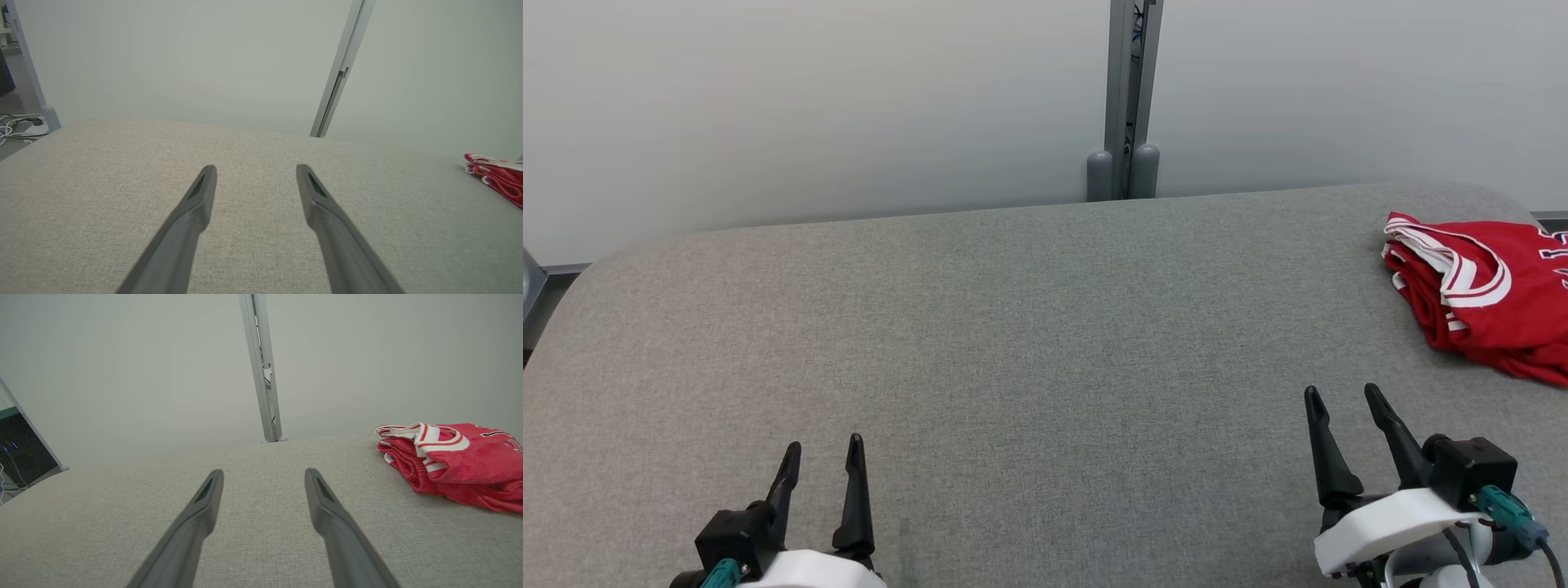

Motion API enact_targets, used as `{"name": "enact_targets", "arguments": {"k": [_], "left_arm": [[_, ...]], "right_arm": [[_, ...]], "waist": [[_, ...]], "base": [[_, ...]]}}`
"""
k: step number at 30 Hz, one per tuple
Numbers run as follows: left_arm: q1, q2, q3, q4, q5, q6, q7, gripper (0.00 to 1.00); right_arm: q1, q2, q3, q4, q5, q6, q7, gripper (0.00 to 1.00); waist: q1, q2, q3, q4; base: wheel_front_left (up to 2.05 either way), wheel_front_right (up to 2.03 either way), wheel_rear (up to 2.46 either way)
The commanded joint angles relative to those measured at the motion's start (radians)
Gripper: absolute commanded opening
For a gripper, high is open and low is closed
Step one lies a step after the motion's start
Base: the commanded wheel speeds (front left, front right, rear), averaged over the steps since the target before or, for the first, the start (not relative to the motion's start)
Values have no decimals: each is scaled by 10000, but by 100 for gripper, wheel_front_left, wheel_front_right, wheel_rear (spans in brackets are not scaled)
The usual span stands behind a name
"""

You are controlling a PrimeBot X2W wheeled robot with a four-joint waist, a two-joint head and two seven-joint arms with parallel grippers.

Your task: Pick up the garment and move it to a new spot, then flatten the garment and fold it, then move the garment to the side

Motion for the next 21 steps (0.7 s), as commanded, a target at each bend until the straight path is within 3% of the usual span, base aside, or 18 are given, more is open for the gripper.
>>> {"name": "enact_targets", "arguments": {"k": [1,8,9,13,21], "left_arm": [[-125,52,1,20,-33,21,-52,100],[-123,76,-70,43,-122,25,87,100],[22,7,-82,113,-88,-2,100,0],[213,-56,-74,412,-220,-27,182,0],[33,-72,251,339,-1577,-288,587,0]], "right_arm": [[22,-41,-47,-63,-39,3,-49,100],[25,-41,-75,-88,-71,3,27,100],[27,11,-51,51,-48,0,18,0],[304,95,-52,336,100,0,53,0],[246,80,-272,234,1586,0,391,0]], "waist": [[0,0,4,-2],[0,0,55,-13],[0,0,60,-13],[0,0,63,-11],[0,0,72,5]], "base": [[0,0,0],[0,0,0],[0,0,0],[0,0,0],[0,0,0]]}}
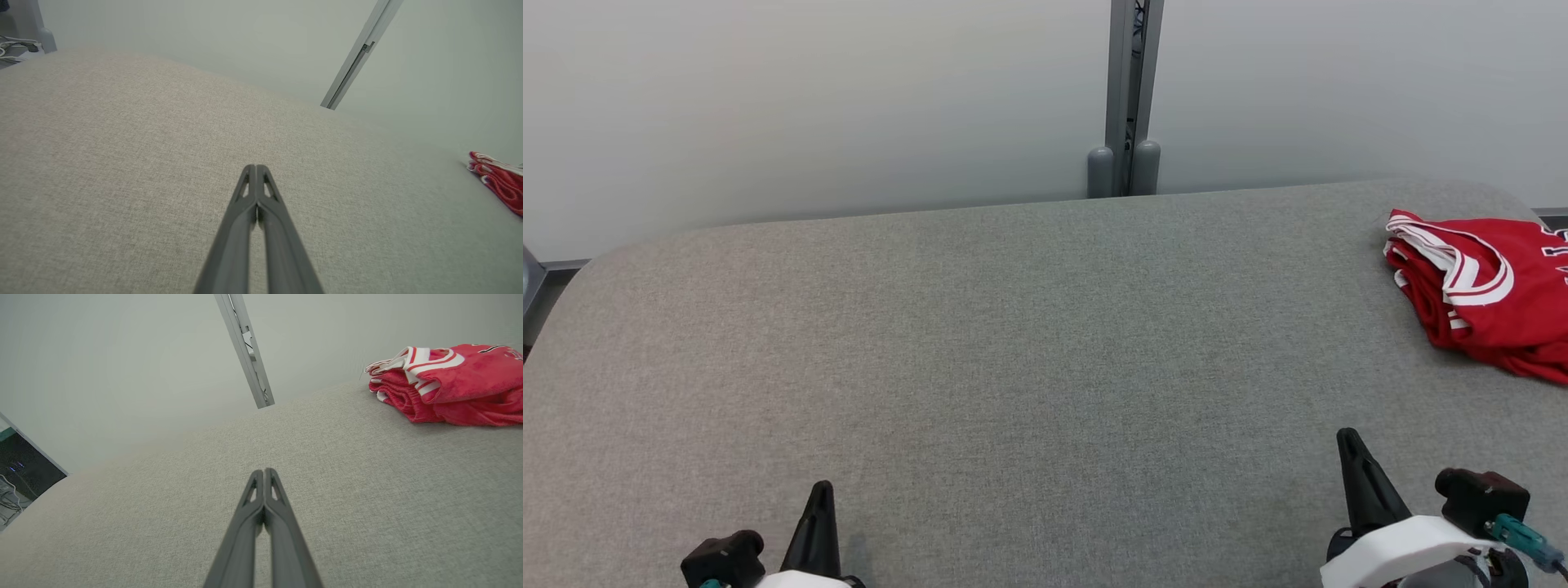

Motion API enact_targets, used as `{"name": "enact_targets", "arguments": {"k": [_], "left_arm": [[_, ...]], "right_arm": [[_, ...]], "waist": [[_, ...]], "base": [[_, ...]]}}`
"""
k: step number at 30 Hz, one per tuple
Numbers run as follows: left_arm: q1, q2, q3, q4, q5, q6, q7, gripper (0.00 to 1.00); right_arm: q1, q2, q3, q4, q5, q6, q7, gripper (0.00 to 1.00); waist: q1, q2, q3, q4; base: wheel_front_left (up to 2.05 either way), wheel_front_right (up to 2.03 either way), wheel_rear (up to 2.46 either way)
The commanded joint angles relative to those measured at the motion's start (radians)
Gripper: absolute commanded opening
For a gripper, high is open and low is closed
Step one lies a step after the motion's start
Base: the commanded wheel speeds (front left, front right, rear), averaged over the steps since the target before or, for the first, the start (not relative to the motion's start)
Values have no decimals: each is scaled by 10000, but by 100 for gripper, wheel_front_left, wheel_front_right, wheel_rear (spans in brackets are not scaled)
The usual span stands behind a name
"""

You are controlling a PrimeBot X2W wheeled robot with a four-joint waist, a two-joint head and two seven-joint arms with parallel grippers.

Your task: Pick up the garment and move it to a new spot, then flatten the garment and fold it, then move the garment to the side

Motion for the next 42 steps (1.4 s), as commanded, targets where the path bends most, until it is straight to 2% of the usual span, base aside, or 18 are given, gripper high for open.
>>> {"name": "enact_targets", "arguments": {"k": [1,21,42], "left_arm": [[-339,45,142,-204,-391,-123,79,0],[-691,10,784,-396,-3265,-672,898,0],[-969,-20,1309,-542,-5572,-1118,1560,0]], "right_arm": [[-248,-54,-106,-208,454,0,114,0],[-373,-87,-570,-421,3572,0,827,0],[-459,-116,-943,-593,6074,1,1395,0]], "waist": [[0,-1,1,4],[0,-1,25,43],[0,-1,49,83]], "base": [[0,0,0],[0,0,0],[0,0,0]]}}
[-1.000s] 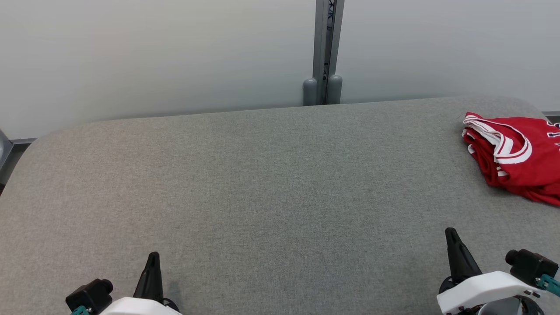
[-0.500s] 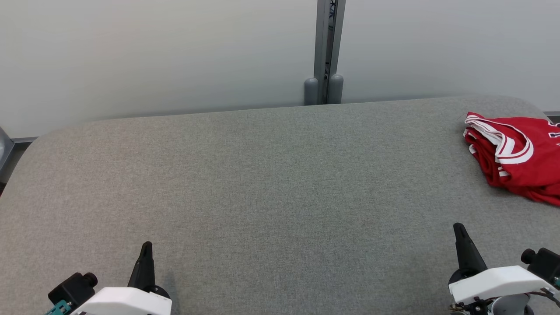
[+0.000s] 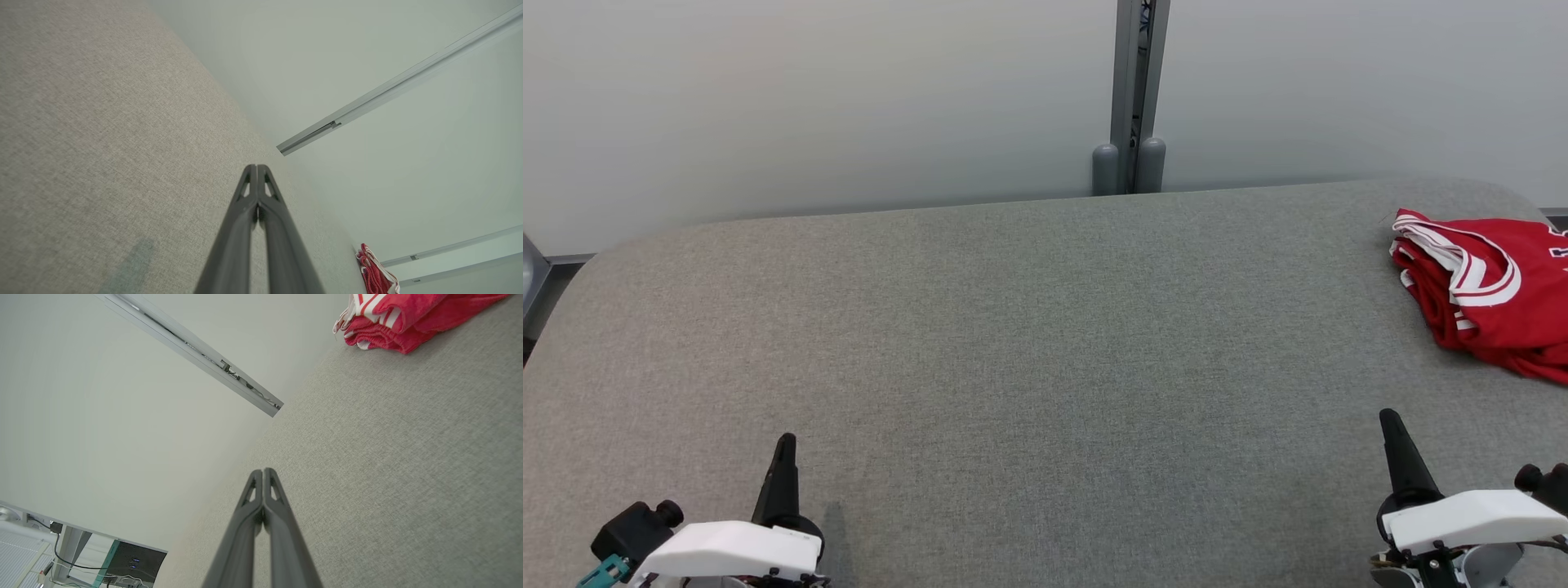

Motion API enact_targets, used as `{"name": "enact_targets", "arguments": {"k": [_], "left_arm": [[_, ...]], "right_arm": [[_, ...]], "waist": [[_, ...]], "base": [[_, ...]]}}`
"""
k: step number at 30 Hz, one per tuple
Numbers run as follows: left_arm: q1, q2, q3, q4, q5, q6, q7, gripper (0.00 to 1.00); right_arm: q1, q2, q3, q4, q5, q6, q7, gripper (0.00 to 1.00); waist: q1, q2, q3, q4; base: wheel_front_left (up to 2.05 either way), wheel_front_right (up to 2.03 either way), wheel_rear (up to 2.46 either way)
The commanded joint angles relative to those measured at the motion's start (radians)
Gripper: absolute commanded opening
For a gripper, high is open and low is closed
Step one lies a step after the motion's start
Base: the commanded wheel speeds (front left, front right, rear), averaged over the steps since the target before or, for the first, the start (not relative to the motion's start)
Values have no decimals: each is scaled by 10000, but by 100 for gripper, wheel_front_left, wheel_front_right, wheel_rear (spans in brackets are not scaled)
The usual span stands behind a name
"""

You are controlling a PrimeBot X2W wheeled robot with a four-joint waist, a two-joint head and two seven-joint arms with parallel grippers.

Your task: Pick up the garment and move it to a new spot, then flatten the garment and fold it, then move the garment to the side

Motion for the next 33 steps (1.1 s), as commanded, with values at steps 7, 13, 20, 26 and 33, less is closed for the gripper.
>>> {"name": "enact_targets", "arguments": {"k": [7,13,20,26,33], "left_arm": [[-346,37,232,-184,-809,-212,235,0],[-416,30,363,-218,-1377,-316,399,0],[-484,21,509,-252,-2000,-444,586,0],[-549,15,604,-275,-2423,-523,696,0],[-592,7,728,-310,-2982,-626,863,0]], "right_arm": [[-250,-96,-159,-210,895,3,204,0],[-269,-103,-249,-244,1512,3,345,0],[-288,-111,-346,-288,2185,3,496,0],[-307,-115,-416,-318,2649,3,604,0],[-307,-122,-513,-360,3257,4,740,0]], "waist": [[1,0,8,14],[1,0,15,26],[1,0,24,39],[1,0,29,49],[1,0,38,63]], "base": [[0,0,0],[0,0,0],[0,0,0],[0,0,0],[0,0,0]]}}
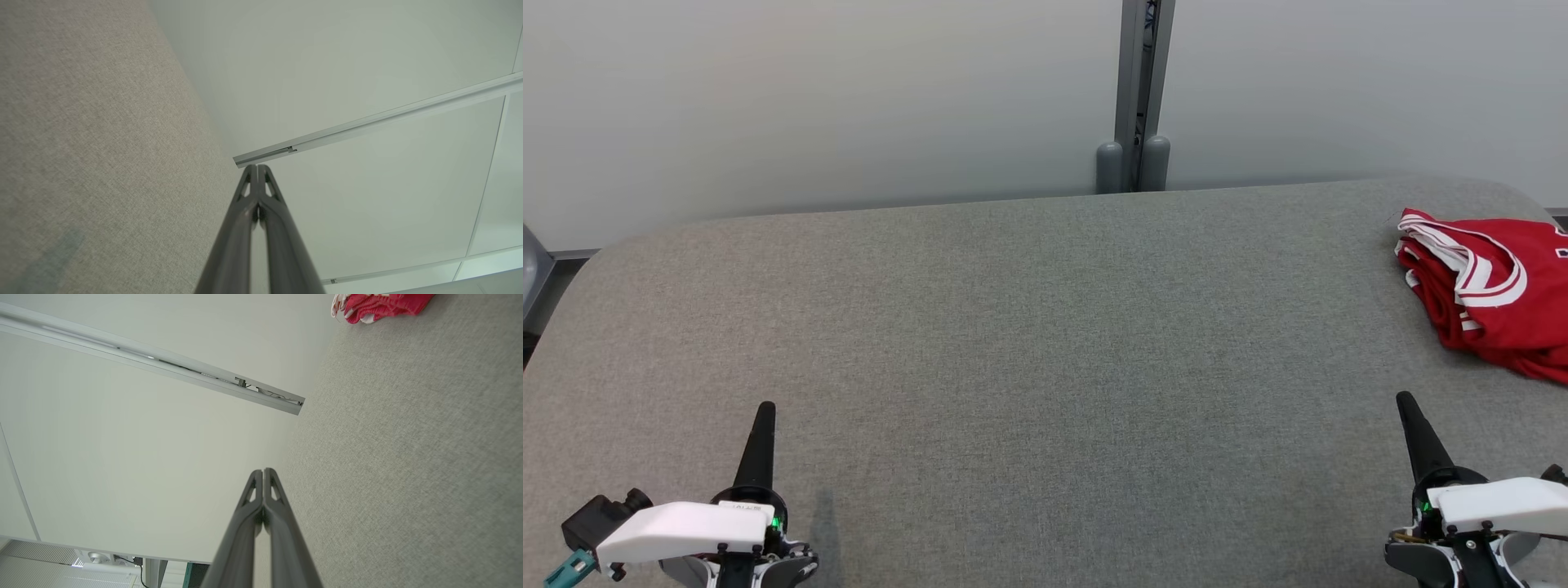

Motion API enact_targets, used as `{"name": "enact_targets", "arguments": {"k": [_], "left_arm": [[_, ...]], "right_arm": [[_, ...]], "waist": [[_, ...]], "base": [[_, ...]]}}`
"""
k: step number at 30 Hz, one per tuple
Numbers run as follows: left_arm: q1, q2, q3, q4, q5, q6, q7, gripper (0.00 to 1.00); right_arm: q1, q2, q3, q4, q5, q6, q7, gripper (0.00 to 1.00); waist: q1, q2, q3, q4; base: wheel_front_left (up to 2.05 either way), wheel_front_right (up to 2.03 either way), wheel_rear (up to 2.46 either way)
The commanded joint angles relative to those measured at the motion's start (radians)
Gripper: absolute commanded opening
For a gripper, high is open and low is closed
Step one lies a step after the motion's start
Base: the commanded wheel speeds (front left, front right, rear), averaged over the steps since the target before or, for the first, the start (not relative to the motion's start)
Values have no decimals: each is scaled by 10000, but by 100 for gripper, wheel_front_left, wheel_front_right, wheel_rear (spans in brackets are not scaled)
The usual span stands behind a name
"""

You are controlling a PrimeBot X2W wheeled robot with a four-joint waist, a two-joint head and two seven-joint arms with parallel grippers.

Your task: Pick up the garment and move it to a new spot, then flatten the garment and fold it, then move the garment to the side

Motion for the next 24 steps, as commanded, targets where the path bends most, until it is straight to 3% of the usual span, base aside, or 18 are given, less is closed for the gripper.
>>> {"name": "enact_targets", "arguments": {"k": [1,24], "left_arm": [[-214,35,88,-106,-210,-84,49,0],[-415,10,475,-198,-1881,-415,541,0]], "right_arm": [[-129,-92,-74,-122,213,3,63,0],[-199,-113,-344,-230,2048,5,495,0]], "waist": [[0,0,1,3],[0,0,30,50]], "base": [[0,0,0],[0,0,0]]}}
